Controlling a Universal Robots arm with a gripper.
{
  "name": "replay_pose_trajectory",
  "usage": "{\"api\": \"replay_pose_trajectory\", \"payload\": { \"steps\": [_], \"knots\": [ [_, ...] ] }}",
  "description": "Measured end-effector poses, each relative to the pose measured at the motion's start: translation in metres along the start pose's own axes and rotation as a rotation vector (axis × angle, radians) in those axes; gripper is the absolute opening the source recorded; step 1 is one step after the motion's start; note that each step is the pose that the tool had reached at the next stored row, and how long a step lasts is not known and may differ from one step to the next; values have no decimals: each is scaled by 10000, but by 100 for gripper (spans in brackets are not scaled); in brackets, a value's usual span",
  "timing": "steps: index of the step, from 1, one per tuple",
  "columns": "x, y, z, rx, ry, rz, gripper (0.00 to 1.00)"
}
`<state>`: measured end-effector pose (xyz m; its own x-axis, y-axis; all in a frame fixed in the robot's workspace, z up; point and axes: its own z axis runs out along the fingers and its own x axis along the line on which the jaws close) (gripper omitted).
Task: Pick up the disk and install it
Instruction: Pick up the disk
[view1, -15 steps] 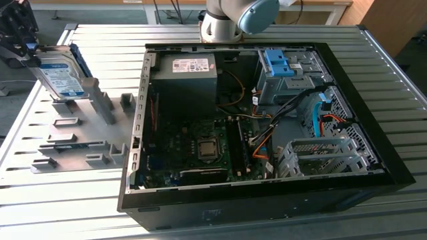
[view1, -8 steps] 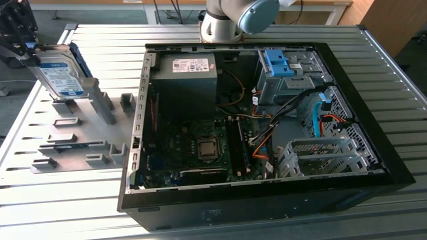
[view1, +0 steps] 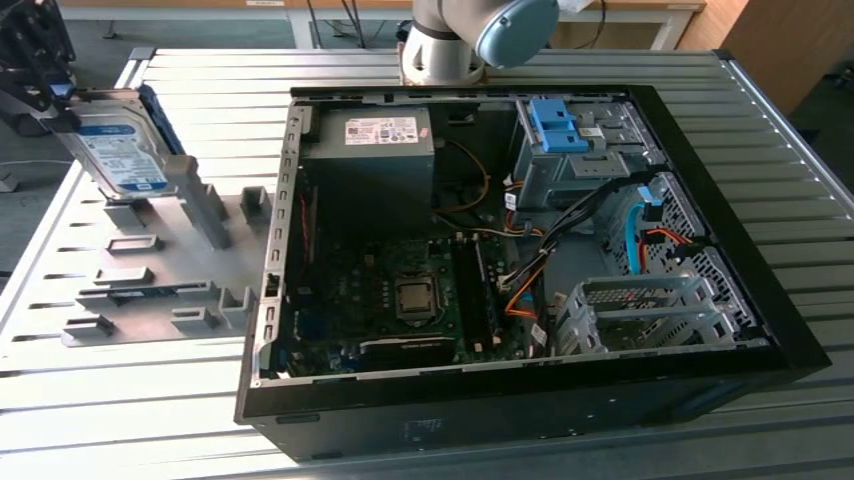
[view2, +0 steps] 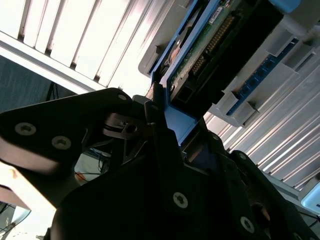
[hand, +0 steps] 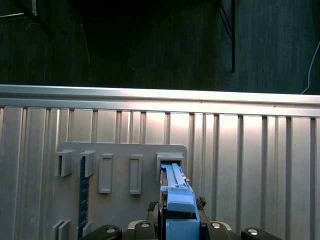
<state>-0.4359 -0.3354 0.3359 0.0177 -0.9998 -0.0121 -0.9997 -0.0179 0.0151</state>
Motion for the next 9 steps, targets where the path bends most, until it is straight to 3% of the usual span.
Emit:
{"api": "replay_pose_trajectory", "payload": {
  "steps": [9],
  "knots": [
    [-1,1,-68,4,-1,0,37]
  ]
}}
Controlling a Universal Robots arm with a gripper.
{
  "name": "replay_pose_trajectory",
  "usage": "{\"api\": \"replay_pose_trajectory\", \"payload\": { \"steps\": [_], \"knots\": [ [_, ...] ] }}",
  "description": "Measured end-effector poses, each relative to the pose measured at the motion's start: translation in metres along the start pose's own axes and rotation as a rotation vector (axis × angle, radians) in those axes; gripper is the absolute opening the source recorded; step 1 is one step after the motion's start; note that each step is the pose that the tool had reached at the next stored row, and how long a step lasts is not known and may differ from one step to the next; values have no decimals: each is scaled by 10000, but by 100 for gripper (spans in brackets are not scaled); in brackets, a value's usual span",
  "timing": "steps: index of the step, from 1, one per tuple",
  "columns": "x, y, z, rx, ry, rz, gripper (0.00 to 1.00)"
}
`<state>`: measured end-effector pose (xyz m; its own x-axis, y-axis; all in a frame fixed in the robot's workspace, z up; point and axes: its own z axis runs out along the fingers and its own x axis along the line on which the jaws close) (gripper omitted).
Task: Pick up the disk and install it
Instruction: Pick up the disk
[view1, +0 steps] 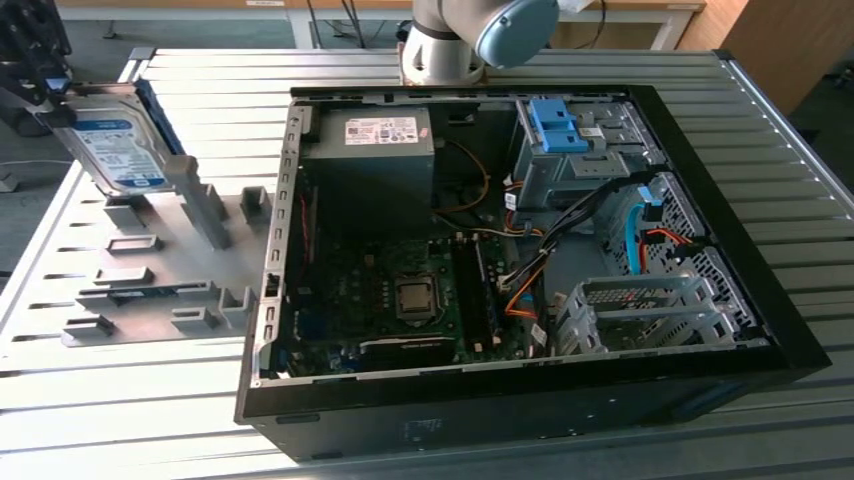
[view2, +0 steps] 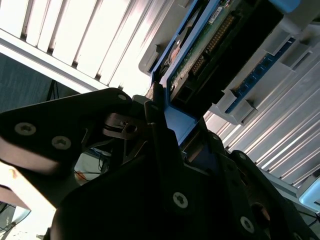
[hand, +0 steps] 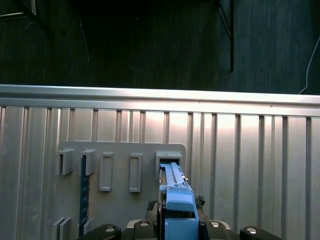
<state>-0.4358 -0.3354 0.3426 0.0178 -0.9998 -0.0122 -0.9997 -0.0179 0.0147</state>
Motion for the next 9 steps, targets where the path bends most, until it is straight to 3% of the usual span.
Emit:
{"api": "replay_pose_trajectory", "payload": {
  "steps": [9],
  "knots": [
    [-1,1,-60,0,0,0,37]
  ]
}}
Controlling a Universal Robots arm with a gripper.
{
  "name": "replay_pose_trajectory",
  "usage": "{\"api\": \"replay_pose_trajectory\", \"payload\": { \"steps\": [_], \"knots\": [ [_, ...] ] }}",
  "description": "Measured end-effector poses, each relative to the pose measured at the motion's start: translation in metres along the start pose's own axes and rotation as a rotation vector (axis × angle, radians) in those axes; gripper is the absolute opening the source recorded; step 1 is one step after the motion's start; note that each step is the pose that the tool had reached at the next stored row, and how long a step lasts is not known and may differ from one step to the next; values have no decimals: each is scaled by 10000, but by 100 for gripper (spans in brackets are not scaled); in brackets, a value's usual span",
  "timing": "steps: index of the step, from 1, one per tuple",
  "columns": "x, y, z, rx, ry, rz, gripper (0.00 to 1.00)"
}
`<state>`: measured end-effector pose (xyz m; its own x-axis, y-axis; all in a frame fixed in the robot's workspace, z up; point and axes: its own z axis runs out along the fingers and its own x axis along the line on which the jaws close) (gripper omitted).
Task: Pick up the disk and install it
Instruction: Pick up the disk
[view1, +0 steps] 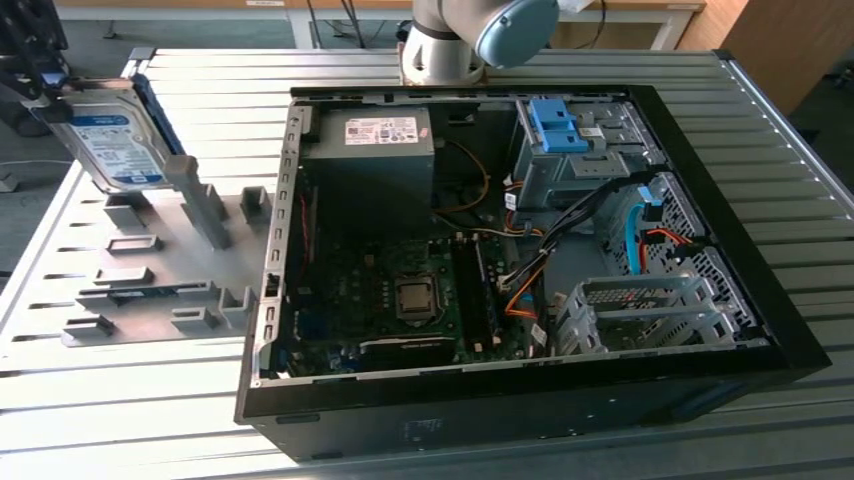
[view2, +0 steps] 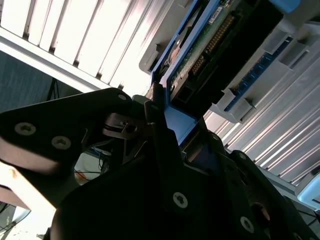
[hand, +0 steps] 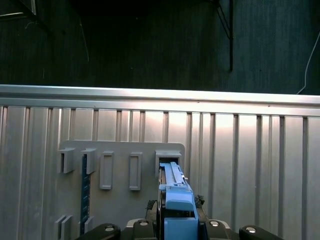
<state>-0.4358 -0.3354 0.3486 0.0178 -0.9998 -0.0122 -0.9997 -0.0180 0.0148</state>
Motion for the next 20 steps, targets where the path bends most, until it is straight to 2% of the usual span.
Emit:
{"api": "replay_pose_trajectory", "payload": {
  "steps": [20],
  "knots": [
    [-1,1,-65,-1,1,0,37]
  ]
}}
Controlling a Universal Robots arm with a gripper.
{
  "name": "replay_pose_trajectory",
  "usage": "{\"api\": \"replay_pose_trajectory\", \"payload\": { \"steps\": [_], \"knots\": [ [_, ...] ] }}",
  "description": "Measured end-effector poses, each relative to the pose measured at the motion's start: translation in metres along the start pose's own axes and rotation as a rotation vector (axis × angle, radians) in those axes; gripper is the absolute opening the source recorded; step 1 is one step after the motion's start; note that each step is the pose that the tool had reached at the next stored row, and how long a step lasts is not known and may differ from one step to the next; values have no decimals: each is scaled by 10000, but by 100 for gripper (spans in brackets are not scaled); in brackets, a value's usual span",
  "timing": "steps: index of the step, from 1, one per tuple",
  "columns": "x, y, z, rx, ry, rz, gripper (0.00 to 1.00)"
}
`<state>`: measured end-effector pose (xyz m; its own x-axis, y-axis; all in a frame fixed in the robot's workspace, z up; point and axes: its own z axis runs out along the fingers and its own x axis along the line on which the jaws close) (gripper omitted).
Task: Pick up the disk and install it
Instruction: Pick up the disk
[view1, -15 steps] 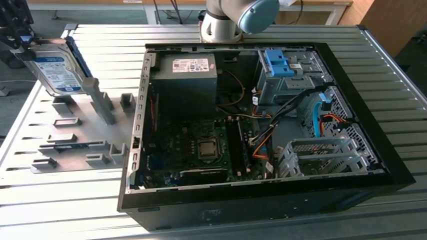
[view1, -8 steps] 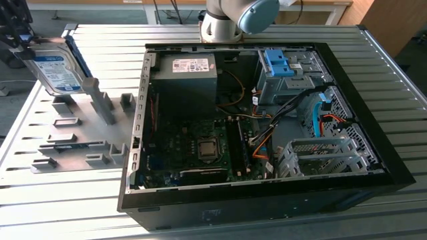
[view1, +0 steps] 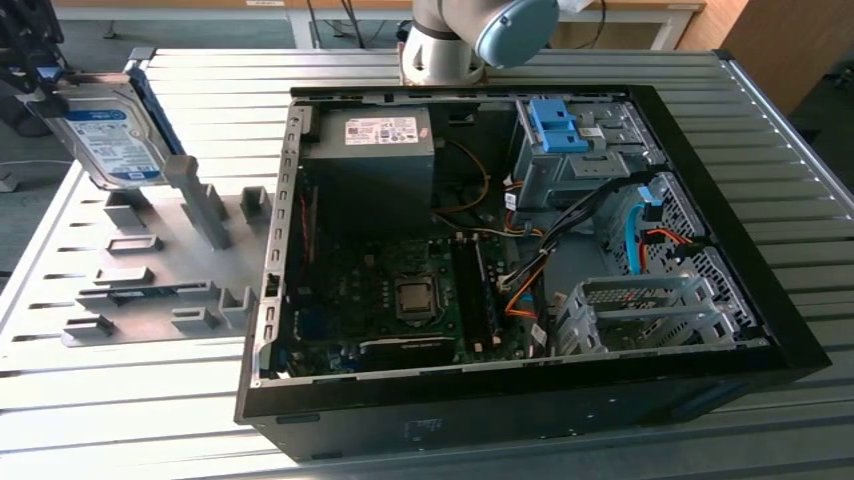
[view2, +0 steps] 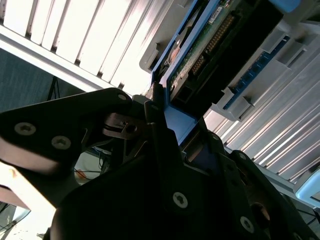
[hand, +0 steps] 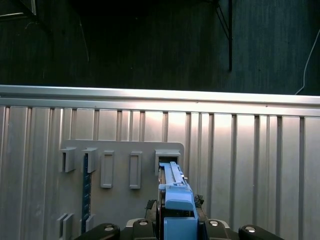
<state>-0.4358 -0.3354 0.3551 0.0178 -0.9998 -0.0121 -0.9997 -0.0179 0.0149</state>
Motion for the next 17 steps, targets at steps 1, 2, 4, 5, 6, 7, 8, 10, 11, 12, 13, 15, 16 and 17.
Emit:
{"api": "replay_pose_trajectory", "payload": {
  "steps": [1,2,4,5,6,7,8,10,11,12,13,15,16,17],
  "knots": [
    [0,0,-4,-1,0,0,37],
    [0,0,-7,0,0,0,37],
    [0,0,-11,2,-1,0,37],
    [0,0,-14,2,-1,0,37],
    [0,0,-16,0,0,0,37],
    [0,0,-18,0,0,0,37],
    [0,0,-20,0,0,0,37],
    [0,0,-25,-1,0,0,37],
    [0,0,-27,0,0,0,37],
    [0,0,-29,0,0,0,37],
    [0,0,-31,1,0,0,37],
    [-1,0,-35,1,0,0,37],
    [-1,0,-36,1,0,0,37],
    [-1,0,-38,1,0,0,37]
  ]
}}
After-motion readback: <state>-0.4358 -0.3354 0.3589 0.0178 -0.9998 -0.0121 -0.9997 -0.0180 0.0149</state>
